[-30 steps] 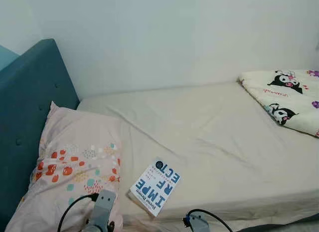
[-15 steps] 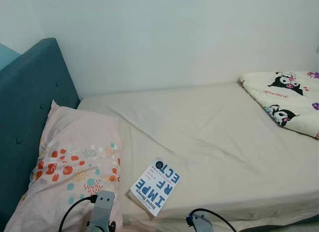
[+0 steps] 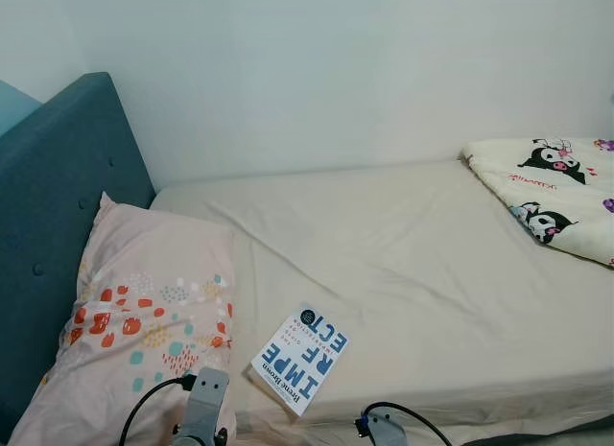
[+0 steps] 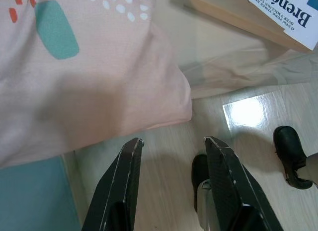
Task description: Clean up the room
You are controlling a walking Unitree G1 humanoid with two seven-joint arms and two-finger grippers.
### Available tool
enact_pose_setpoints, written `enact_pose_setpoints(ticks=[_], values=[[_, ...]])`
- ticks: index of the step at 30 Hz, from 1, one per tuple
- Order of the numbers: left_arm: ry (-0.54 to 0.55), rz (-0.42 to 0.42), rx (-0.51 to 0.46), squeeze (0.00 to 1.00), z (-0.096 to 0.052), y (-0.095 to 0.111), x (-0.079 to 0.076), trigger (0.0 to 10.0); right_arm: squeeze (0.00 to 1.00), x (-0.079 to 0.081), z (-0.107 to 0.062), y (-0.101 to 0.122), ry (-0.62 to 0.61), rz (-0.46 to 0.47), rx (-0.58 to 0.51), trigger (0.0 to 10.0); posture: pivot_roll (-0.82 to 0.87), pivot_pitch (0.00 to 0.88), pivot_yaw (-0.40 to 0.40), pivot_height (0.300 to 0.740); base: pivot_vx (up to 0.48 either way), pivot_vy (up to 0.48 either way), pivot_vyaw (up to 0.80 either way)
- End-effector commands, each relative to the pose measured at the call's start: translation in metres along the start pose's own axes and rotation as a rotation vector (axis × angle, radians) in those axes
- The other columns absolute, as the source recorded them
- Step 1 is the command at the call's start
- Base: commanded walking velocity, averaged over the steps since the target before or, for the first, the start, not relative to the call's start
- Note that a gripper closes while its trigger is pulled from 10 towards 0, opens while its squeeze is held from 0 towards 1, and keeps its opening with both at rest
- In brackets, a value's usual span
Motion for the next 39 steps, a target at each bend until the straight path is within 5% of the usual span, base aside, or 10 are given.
enact_pose_setpoints(ticks=[1,17,26,39], values=[[0.005,-0.01,0.012,0.0,-0.001,-0.005,-0.001,10.0,0.0,0.002,0.0,0.002,0.006,-0.007,-0.007,10.0,0.04,0.0,0.001,0.74,0.0,0.0,0.0],[0.009,0.009,-0.018,0.0,0.0,0.002,-0.002,10.0,0.0,-0.001,0.0,0.004,0.003,-0.019,-0.006,10.0,0.05,0.0,-0.002,0.74,0.0,0.0,0.0],[0.006,0.087,-0.046,0.0,0.002,0.014,0.008,10.0,0.0,0.008,0.002,0.013,0.019,-0.019,-0.027,10.0,0.06,0.0,-0.004,0.74,0.0,0.0,0.0],[0.026,0.065,-0.044,0.0,0.002,0.017,0.013,10.0,0.0,0.012,0.003,0.027,0.029,-0.053,-0.048,10.0,0.07,0.0,-0.028,0.74,0.0,0.0,0.0]])
Point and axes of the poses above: a point about 5 cm out from each wrist's last joint towards the gripper, its own z axis pointing out of the wrist towards the gripper, its own y axis along the axis of the wrist's last joint, x = y × z, the point moved 2 cm from there along z, pointing out of the wrist towards the gripper, and after that the axes turned 1 degree about z, right-handed, at the moved point
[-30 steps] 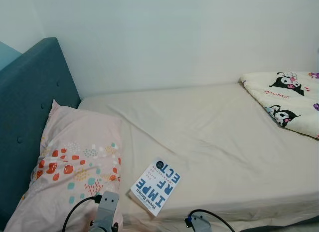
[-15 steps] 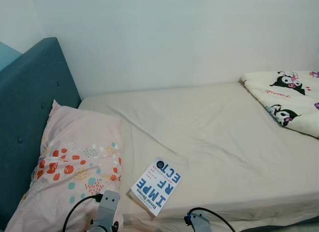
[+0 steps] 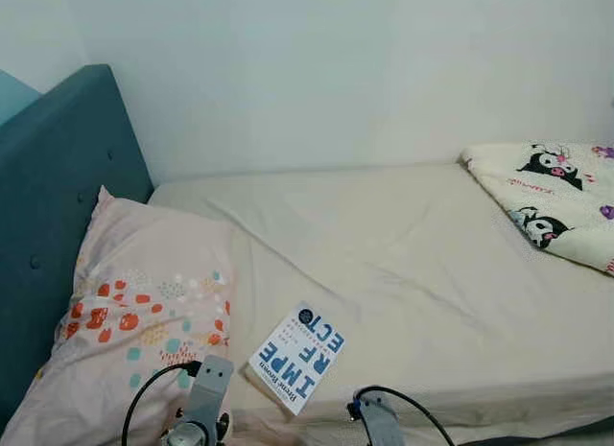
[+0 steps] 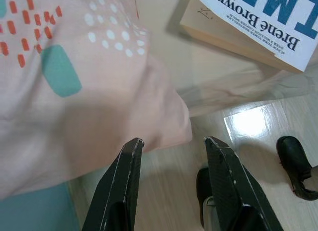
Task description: Clean up the room
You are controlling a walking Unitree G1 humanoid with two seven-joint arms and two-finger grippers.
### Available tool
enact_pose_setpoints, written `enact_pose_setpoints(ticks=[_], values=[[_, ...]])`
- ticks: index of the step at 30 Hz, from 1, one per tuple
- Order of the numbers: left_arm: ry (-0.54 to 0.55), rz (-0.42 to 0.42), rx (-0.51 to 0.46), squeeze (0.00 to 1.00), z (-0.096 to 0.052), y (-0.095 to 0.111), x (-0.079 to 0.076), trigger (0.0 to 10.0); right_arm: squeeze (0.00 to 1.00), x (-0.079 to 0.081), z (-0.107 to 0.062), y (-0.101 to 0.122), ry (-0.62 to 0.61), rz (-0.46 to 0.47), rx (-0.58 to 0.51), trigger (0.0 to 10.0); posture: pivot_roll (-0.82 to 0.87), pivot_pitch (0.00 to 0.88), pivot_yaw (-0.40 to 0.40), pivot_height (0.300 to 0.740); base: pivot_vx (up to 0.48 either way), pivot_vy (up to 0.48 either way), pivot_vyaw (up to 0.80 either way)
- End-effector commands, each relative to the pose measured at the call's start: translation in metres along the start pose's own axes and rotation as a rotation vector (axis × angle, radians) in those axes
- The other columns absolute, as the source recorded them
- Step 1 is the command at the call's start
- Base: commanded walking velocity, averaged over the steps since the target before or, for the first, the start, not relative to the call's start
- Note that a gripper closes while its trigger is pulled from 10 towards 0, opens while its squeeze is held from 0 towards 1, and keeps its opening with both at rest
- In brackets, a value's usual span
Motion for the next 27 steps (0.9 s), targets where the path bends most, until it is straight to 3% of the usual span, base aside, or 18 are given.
enact_pose_setpoints(ticks=[1,16,17,19,22,27], values=[[0.017,-0.001,0.015,0.0,0.0,-0.003,0.008,10.0,0.0,0.003,0.0,0.0,0.009,-0.006,0.004,10.0,0.08,0.0,-0.031,0.74,0.0,0.0,0.0],[0.063,-0.003,0.004,0.0,-0.001,-0.001,0.029,10.0,0.0,0.001,-0.002,-0.014,0.017,0.006,0.025,10.0,0.12,0.0,-0.053,0.74,0.0,0.0,0.0],[0.073,-0.018,0.029,0.0,-0.003,-0.01,0.034,10.0,0.0,0.001,-0.003,-0.021,0.007,0.078,0.032,10.0,0.12,0.0,-0.024,0.74,0.0,0.0,0.0],[0.065,-0.007,0.042,0.0,-0.004,-0.016,0.03,10.0,0.0,-0.001,-0.003,-0.023,-0.006,0.129,0.03,10.0,0.12,0.0,-0.021,0.74,0.0,0.0,0.0],[0.062,0.0,0.042,0.0,-0.004,-0.016,0.03,10.0,0.0,-0.002,-0.003,-0.023,-0.008,0.134,0.029,10.0,0.12,0.0,-0.021,0.74,0.0,0.0,0.0],[0.024,0.007,0.031,0.0,-0.003,-0.012,0.015,10.0,0.0,-0.008,-0.004,-0.025,-0.014,0.075,0.043,10.0,0.09,0.0,-0.017,0.74,0.0,0.0,0.0]])
Point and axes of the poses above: a point about 5 cm out from each wrist's last joint towards the gripper, its own z axis pointing out of the wrist towards the gripper, its own y axis along the axis of the wrist's last joint, x = y × z, the point moved 2 cm from there along z, pointing out of the wrist towards the gripper, and after that the axes turned 1 degree about z, right-handed, at the moved point
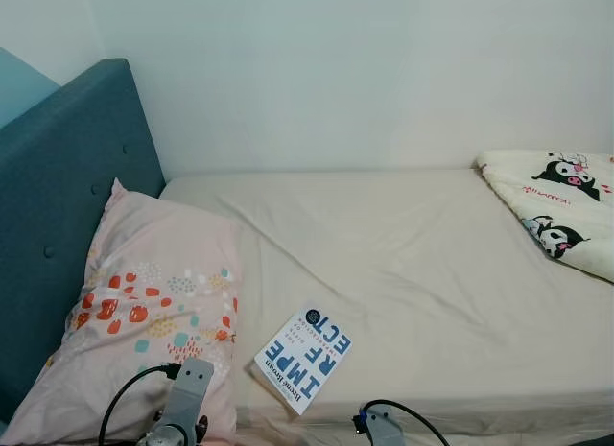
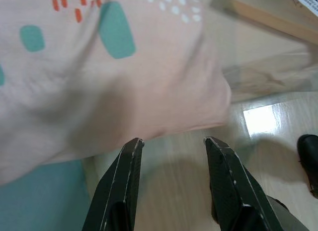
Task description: Clean up the room
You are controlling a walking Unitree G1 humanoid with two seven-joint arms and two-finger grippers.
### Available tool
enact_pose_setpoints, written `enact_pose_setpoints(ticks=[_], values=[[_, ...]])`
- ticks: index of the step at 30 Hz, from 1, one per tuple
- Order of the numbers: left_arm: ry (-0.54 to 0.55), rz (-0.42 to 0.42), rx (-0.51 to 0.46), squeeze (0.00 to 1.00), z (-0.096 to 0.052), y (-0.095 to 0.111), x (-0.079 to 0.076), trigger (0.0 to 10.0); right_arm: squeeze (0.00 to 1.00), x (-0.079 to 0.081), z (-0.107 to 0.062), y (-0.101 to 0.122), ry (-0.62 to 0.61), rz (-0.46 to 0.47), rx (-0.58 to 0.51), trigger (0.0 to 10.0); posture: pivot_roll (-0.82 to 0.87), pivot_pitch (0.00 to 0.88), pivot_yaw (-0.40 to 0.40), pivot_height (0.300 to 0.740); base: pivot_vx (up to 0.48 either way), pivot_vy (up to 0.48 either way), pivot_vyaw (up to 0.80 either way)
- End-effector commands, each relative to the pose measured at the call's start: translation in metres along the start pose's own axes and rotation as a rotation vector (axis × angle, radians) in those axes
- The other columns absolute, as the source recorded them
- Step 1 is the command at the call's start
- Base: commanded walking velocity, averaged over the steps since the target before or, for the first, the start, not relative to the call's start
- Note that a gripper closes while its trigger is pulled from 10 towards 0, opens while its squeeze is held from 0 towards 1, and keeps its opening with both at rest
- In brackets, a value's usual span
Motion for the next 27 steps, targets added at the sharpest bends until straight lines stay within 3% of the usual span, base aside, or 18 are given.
enact_pose_setpoints(ticks=[1,12,18,23,27], values=[[-0.021,0.003,0.005,0.0,0.0,-0.001,-0.007,10.0,0.0,0.0,0.0,0.0,0.002,-0.013,0.001,10.0,0.09,0.0,-0.017,0.74,0.0,0.0,0.0],[0.008,-0.068,-0.014,0.0,0.001,0.006,-0.005,10.0,0.0,-0.008,-0.001,0.001,-0.027,0.01,-0.018,10.0,0.04,0.0,0.008,0.74,0.0,0.0,0.0],[0.006,-0.101,-0.061,0.0,0.0,0.009,-0.012,10.0,0.0,-0.006,-0.001,0.007,-0.018,-0.051,-0.051,10.0,0.04,0.0,-0.006,0.74,0.0,0.0,0.0],[-0.049,-0.117,-0.054,0.0,-0.002,0.002,-0.028,10.0,0.0,-0.008,-0.001,0.01,-0.025,-0.014,-0.075,10.0,0.05,0.0,-0.039,0.74,0.0,0.0,0.0],[-0.029,-0.135,-0.033,0.0,-0.002,-0.001,-0.023,10.0,0.0,-0.009,-0.001,0.008,-0.029,0.004,-0.071,10.0,0.04,0.0,-0.011,0.74,0.0,0.0,0.0]])
Point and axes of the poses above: a point about 5 cm out from each wrist's last joint towards the gripper, its own z axis pointing out of the wrist towards the gripper, its own y axis along the axis of the wrist's last joint, x = y × z, the point moved 2 cm from there along z, pointing out of the wrist towards the gripper, and after that the axes turned 1 degree about z, right-handed, at the moved point
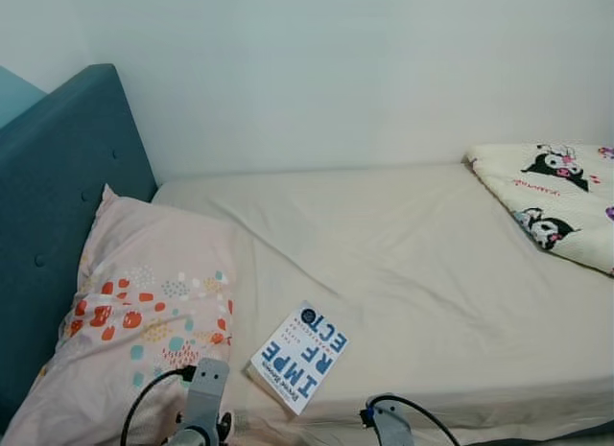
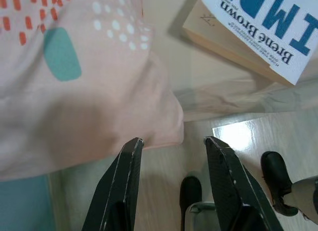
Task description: Clean up the room
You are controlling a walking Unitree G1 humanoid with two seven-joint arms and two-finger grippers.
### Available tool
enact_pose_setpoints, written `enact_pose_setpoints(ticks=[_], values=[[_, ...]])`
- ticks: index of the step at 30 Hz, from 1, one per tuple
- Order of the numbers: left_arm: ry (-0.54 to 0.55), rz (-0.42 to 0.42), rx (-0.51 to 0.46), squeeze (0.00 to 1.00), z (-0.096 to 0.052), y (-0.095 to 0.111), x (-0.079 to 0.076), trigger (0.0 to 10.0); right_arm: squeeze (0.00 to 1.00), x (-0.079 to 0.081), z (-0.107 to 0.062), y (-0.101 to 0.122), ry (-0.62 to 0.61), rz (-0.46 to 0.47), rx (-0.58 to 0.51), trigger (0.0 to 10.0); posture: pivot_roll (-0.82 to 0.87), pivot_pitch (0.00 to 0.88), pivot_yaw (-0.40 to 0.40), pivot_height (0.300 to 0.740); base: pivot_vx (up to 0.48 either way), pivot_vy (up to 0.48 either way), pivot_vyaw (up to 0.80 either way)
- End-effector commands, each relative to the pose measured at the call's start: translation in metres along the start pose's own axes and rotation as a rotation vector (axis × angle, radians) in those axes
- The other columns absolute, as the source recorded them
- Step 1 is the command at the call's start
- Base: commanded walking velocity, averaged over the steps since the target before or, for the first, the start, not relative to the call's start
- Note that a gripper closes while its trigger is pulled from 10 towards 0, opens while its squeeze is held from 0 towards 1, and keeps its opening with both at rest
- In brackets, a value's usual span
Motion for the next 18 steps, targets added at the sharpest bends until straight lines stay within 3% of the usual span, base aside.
enact_pose_setpoints(ticks=[1,6,18], values=[[0.01,-0.016,0.022,0.0,-0.001,-0.004,0.003,10.0,0.0,0.001,0.0,0.001,-0.003,0.022,-0.009,10.0,0.04,0.0,-0.011,0.74,0.0,0.0,0.0],[-0.016,0.043,0.019,0.0,0.001,0.0,-0.001,10.0,0.0,-0.003,0.001,0.008,-0.014,0.035,-0.028,10.0,0.05,0.0,-0.018,0.74,0.0,0.0,0.0],[-0.017,0.039,-0.004,0.0,0.002,0.005,0.005,10.0,0.0,0.001,0.002,0.019,-0.003,0.017,-0.058,10.0,0.04,0.0,0.042,0.74,0.0,0.0,0.0]])
Point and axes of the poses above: a point about 5 cm out from each wrist's last joint towards the gripper, its own z axis pointing out of the wrist towards the gripper, its own y axis along the axis of the wrist's last joint, x = y × z, the point moved 2 cm from there along z, pointing out of the wrist towards the gripper, and after that the axes turned 1 degree about z, right-handed, at the moved point
